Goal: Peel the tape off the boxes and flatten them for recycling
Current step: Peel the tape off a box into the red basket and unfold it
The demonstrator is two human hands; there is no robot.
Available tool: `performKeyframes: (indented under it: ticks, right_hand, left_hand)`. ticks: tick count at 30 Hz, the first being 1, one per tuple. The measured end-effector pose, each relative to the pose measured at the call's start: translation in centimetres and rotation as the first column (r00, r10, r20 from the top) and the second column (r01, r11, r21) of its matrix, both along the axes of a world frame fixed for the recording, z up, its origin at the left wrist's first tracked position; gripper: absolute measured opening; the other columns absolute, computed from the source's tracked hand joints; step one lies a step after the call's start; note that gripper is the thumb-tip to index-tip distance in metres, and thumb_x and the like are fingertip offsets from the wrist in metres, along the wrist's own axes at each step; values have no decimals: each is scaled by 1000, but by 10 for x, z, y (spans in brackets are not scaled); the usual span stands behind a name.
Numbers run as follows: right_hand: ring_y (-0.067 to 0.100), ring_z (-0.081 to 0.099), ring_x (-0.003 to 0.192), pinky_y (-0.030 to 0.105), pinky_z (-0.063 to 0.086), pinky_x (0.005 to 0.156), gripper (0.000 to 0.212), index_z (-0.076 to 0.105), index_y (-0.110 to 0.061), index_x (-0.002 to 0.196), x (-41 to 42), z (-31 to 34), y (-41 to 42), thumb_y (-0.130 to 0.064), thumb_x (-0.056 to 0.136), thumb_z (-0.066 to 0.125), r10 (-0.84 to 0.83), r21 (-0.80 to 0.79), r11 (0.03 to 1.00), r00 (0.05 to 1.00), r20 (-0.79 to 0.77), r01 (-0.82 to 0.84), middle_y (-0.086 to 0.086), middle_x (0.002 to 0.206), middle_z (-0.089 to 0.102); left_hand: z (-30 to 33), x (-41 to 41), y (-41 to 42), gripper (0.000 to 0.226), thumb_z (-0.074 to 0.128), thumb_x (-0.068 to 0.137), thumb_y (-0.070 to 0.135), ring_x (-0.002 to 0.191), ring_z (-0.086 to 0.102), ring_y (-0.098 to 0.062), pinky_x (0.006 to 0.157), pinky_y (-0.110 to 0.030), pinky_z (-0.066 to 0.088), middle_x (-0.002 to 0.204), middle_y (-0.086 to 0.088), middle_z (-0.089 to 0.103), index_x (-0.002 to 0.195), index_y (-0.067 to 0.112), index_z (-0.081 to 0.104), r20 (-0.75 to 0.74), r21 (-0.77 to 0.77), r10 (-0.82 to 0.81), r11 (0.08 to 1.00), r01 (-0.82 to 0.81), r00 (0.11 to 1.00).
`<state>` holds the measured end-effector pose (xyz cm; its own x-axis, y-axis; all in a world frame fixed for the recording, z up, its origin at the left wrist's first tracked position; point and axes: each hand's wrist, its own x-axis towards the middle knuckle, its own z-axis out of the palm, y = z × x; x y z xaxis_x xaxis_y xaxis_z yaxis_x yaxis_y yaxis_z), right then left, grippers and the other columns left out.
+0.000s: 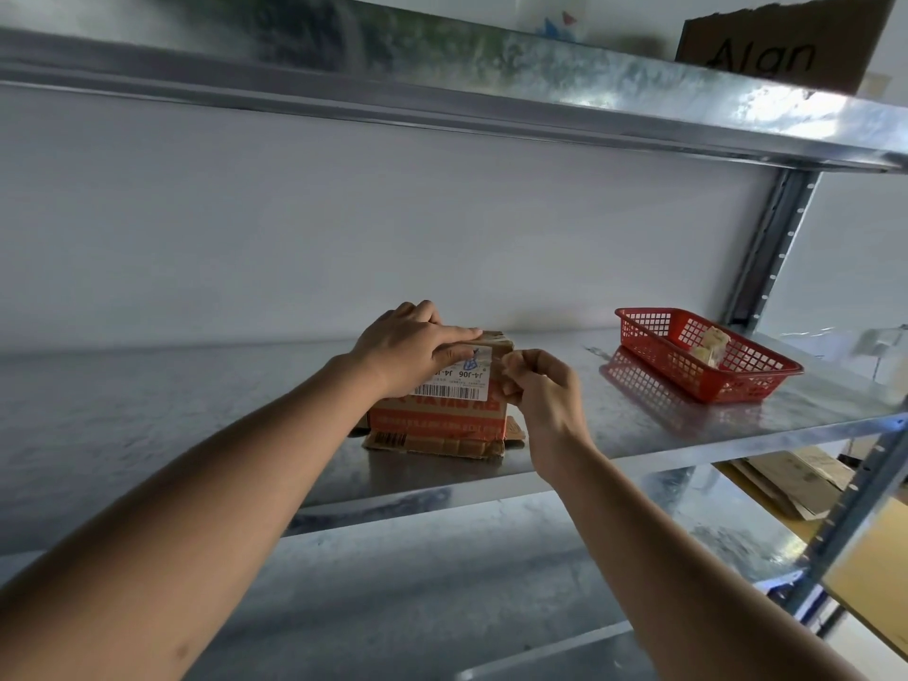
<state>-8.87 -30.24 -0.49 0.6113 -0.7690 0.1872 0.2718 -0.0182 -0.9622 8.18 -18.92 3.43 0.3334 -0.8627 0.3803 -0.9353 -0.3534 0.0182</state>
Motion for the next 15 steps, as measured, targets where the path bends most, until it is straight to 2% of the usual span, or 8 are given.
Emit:
performKeyframes:
  ticks: [3, 6, 9, 11, 14, 15]
  right_hand:
    - [11, 53, 63, 25, 50, 60, 16, 64, 6, 93, 0, -3, 6, 1, 102, 52, -12, -20, 1000, 999, 32, 13, 5, 76, 58]
    - [8, 56, 66, 28, 51, 66, 17, 64, 0, 85, 0, -9, 12, 6, 98, 55, -69, -151, 986, 997, 44, 75, 14, 99, 54]
    - [3, 61, 68, 25, 54, 67, 16, 66, -1, 86, -4, -12, 13, 5, 97, 58, -94, -216, 971, 995, 42, 101, 21, 111, 56]
    - [7, 64, 67, 30, 57, 66, 18, 70, -8, 84, -5, -10, 12, -1, 98, 60, -125, -223, 966, 991, 48, 133, 21, 106, 63]
    - [19, 72, 73, 52, 63, 71, 15, 76, -22, 86, -3, 1, 8, -20, 98, 67, -207, -315, 928, 978, 9, 199, 5, 85, 74]
    - [22, 74, 76, 54, 62, 72, 13, 77, -24, 89, -2, 4, 7, -23, 97, 68, -219, -363, 910, 976, -8, 201, 1, 84, 74]
  left_hand:
    - [-2, 1, 1, 58, 24, 97, 72, 105, 43, -13, 84, -32, 37, 113, 7, 47, 150, 55, 41, -11, -17, -6, 1000, 6, 1000]
    - [-3, 1, 2, 67, 17, 92, 77, 104, 44, -13, 82, -32, 37, 113, 6, 47, 150, 55, 41, -6, -24, -10, 1000, 10, 1000]
    - [-2, 1, 1, 64, 19, 94, 74, 104, 45, -13, 80, -31, 35, 112, 6, 47, 150, 54, 42, -8, -32, 0, 999, 0, 1000]
    - [-1, -1, 0, 59, 24, 97, 72, 104, 44, -13, 81, -32, 37, 112, 6, 47, 151, 54, 41, -18, -21, 6, 1000, -7, 1000]
    - [1, -4, 0, 55, 31, 98, 69, 105, 43, -14, 82, -34, 43, 111, 6, 46, 150, 56, 40, -51, 3, 10, 1000, -9, 999]
    - [2, -5, 0, 52, 35, 100, 66, 107, 43, -14, 83, -36, 44, 111, 6, 46, 150, 56, 40, -62, 5, 12, 1000, -12, 998]
